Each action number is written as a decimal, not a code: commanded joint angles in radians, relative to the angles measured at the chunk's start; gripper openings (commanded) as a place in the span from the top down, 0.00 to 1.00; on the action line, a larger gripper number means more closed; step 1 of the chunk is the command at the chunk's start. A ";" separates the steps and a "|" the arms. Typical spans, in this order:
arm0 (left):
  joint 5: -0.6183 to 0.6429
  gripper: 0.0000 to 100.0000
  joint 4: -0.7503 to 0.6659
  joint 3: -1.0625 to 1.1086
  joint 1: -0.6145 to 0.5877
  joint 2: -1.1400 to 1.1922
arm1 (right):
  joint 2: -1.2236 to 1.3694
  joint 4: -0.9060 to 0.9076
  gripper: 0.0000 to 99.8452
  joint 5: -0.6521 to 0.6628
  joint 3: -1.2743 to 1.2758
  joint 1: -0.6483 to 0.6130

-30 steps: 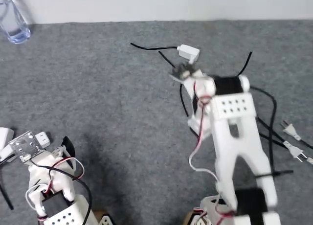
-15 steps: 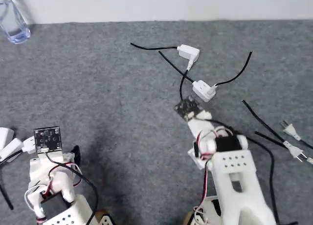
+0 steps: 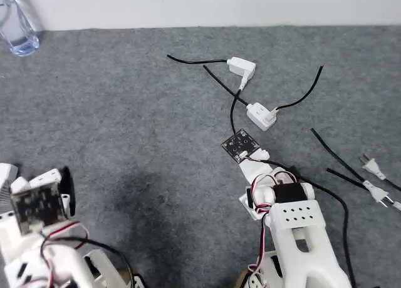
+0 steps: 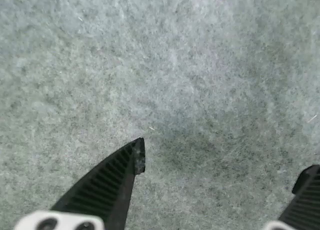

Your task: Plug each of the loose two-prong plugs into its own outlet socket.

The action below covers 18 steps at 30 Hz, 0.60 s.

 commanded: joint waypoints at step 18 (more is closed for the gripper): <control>0.018 0.73 -0.124 -0.987 -0.086 0.914 | -0.018 -0.128 0.56 0.066 0.098 -0.007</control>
